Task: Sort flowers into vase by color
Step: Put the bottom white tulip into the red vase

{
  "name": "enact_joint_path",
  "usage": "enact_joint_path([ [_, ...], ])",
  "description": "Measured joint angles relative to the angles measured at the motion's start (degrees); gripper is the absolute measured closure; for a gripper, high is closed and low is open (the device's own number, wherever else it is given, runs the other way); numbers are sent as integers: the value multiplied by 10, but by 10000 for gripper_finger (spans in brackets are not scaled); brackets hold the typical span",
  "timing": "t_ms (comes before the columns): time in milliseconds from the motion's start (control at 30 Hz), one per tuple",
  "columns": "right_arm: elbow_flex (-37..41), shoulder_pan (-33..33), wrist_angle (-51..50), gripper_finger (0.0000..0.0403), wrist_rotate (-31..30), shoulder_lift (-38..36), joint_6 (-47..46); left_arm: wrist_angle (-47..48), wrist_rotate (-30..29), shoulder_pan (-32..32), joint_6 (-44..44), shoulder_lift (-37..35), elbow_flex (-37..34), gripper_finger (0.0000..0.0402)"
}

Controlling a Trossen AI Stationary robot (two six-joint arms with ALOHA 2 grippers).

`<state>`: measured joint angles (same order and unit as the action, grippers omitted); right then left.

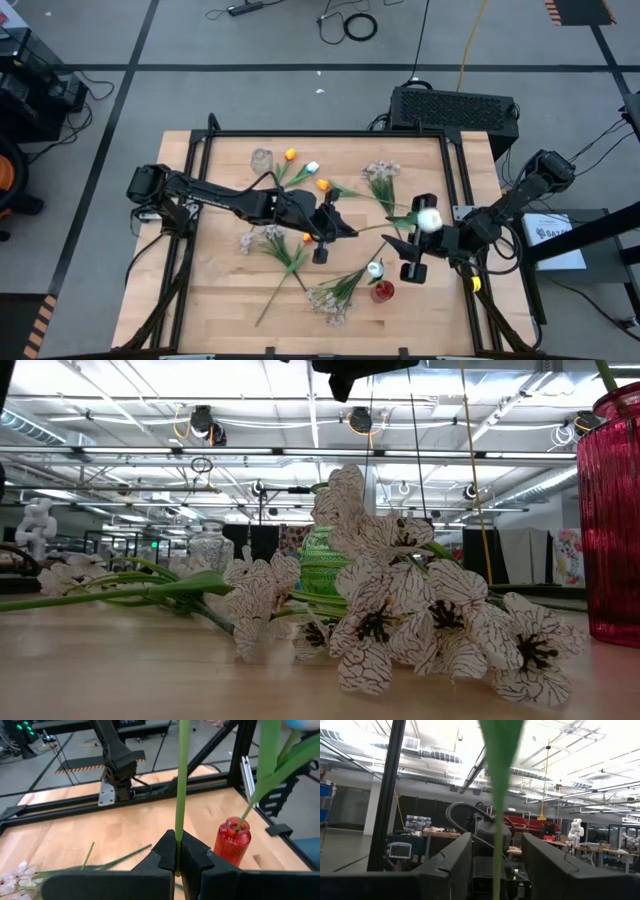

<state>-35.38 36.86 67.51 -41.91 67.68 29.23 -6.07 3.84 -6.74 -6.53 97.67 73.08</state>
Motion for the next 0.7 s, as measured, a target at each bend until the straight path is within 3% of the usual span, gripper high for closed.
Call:
enact_joint_path([
  [567,0,0,0,240,0,0,2,13,3,0,-2,0,0,391],
  [700,0,0,0,261,0,0,5,13,3,0,-2,0,0,391],
])
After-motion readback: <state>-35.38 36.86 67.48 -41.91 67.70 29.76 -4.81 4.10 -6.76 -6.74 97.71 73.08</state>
